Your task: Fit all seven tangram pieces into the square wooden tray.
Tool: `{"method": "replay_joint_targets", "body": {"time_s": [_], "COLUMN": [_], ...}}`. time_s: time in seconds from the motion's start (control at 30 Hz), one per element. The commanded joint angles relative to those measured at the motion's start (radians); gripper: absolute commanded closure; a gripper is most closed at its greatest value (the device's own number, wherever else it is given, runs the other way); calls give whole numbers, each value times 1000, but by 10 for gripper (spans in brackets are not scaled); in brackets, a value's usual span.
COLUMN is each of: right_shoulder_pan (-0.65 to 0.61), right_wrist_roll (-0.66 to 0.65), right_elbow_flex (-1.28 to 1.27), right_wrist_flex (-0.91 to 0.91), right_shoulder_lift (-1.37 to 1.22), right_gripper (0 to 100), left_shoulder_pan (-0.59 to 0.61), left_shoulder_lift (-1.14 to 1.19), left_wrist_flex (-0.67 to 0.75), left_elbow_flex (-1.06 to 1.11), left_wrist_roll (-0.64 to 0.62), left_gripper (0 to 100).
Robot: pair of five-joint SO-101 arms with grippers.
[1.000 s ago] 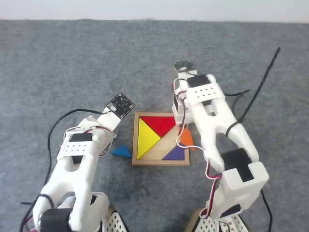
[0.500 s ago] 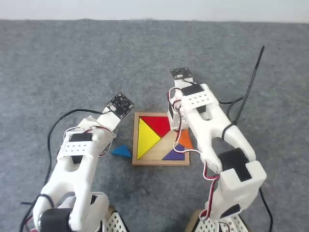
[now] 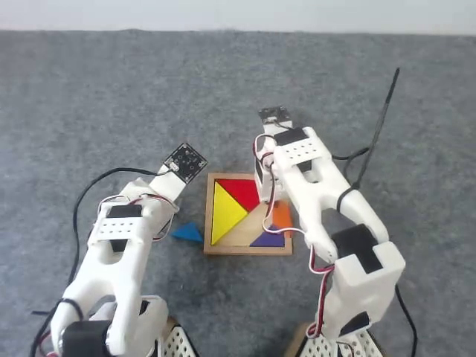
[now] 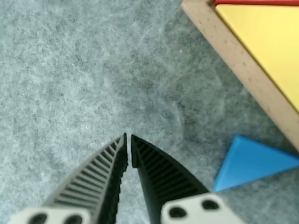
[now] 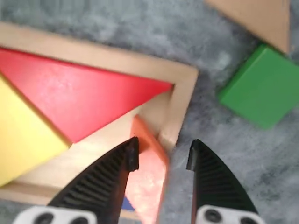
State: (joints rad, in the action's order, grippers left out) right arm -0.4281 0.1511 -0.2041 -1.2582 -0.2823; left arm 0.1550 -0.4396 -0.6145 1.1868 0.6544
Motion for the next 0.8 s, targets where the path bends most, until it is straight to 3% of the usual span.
{"method": "replay_joint_targets", "body": {"time_s": [0.0, 0.17, 0.37, 0.6, 0.77], "right_shoulder_pan": [-19, -19, -8, 12, 4], "right_wrist_roll": [8, 9, 8, 2, 0], "right_elbow_flex": [6, 3, 0, 64, 195], "right_wrist_flex": [-58, -67, -67, -134, -188], "right_shoulder_lift": [-25, -27, -25, -18, 10], "right_gripper": [816, 820, 946, 801, 778], "left_shoulder_pan": [3, 3, 3, 3, 3], "left_shoulder_lift": [-37, -37, -37, -37, -37], "left_wrist_flex": [17, 17, 17, 17, 17], "left_elbow_flex": [-5, -5, -5, -5, -5], "left_wrist_roll": [-3, -3, -3, -3, -3], "left_gripper": [988, 988, 988, 988, 988]}}
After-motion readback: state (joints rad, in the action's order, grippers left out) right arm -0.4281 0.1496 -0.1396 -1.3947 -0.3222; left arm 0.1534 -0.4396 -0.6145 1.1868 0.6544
